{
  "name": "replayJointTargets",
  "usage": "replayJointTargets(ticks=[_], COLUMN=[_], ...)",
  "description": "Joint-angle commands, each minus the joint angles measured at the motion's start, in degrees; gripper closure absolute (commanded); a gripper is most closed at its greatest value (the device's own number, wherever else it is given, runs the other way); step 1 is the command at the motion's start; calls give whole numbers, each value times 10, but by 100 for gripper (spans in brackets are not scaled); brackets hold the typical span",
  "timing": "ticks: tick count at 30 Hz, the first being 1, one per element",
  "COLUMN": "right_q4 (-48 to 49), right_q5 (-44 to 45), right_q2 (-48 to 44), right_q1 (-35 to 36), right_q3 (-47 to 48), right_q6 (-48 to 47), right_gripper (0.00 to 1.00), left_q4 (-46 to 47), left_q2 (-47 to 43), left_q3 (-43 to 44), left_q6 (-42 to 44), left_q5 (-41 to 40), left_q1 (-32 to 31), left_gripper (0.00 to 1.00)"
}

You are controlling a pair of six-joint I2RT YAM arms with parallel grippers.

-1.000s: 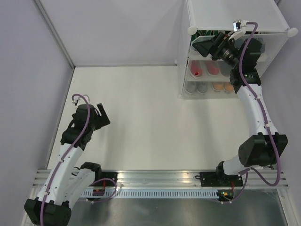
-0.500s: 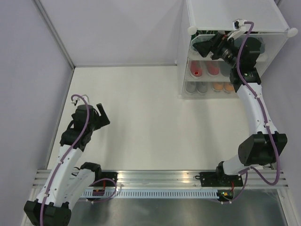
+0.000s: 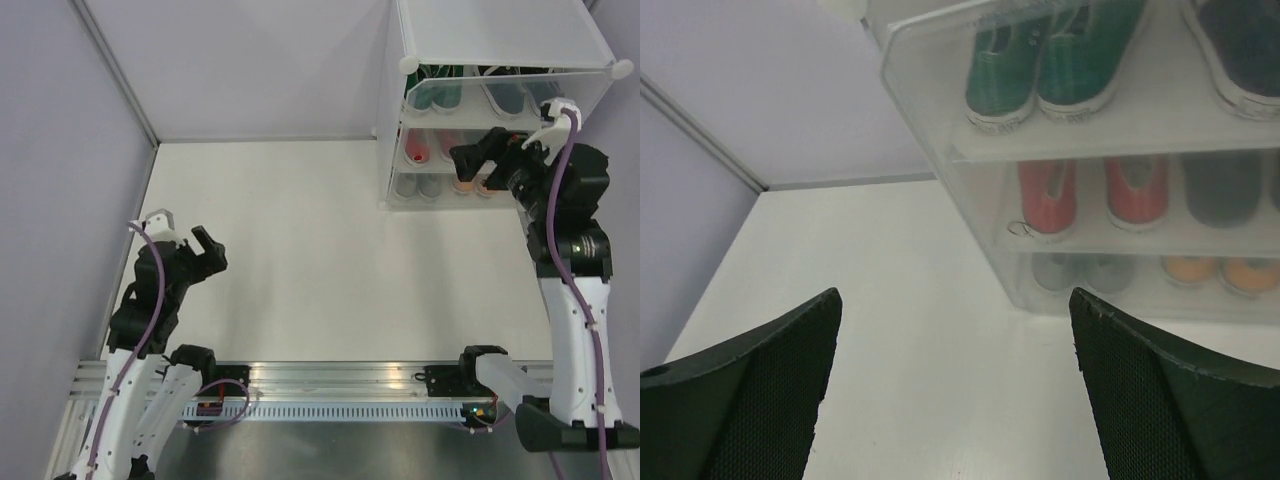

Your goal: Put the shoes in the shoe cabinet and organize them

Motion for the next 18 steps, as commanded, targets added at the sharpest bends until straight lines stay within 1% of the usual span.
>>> replayJointTargets(ticks=[1,3,6,8,11,14,18], right_q4=[-93,-98,-125,-135,-126,-150,-167], right_q5=[94,114,142,180,222,264,277], right_q2=[-82,-137,-196,-229,-323,-345,-350], right_q1=[-1,-1,-1,-1,31,59,72], right_q3=[-45,-69,-72,-81,-111,-108,-106], right_q6=[-23,-27,-42,-54,-40,-40,-34], right_gripper=[2,2,2,2,2,2,2], left_q4=[-24,-36,-66,-85,-111,-120,-124], left_q2=[-40,-72,-110,-131,-164,-193,-226], left_q3=[65,85,127,158,192,206,207], left_q6=[8,7,6,6,6,6,2], left_q5=[30,37,38,37,28,3,-13], left_q1=[-2,-2,-2,-2,-2,-2,-5], left_gripper=[0,0,0,0,0,0,0])
